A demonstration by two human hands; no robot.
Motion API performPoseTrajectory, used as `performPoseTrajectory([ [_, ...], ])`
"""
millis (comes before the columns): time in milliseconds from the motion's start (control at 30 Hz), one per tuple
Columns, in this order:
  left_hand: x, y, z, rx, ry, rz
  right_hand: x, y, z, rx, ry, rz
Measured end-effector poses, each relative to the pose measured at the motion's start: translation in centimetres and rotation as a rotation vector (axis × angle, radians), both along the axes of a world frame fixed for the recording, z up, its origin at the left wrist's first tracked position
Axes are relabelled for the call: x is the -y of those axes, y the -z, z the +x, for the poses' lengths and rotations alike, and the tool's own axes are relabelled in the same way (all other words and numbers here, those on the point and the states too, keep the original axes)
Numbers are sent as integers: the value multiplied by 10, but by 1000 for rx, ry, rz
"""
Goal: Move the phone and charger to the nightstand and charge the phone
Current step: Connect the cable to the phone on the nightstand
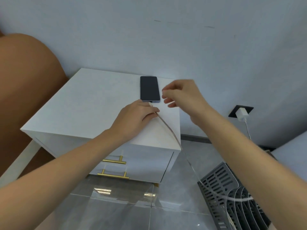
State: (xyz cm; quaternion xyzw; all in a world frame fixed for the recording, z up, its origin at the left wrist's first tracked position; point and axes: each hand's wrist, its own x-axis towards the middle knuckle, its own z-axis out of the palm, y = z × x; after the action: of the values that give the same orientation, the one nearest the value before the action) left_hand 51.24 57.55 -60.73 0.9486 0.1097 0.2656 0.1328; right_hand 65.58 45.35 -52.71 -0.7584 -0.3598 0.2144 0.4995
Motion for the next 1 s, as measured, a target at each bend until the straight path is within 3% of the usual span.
performPoseTrajectory([
  [100,2,3,-1,17,3,35,-14,27,11,-201,43,-109],
  [200,3,3,-1,-2,27,68,-21,41,11,-278,81,-154],
  [600,-6,0,-4,-61,191,177,-29,48,6,-200,154,-200],
  [733,-40,-14,-3,-89,138,125,-28,52,9,-161,191,-193],
  [1000,-101,-45,59,-575,117,385,-34,51,5,-135,204,-215],
])
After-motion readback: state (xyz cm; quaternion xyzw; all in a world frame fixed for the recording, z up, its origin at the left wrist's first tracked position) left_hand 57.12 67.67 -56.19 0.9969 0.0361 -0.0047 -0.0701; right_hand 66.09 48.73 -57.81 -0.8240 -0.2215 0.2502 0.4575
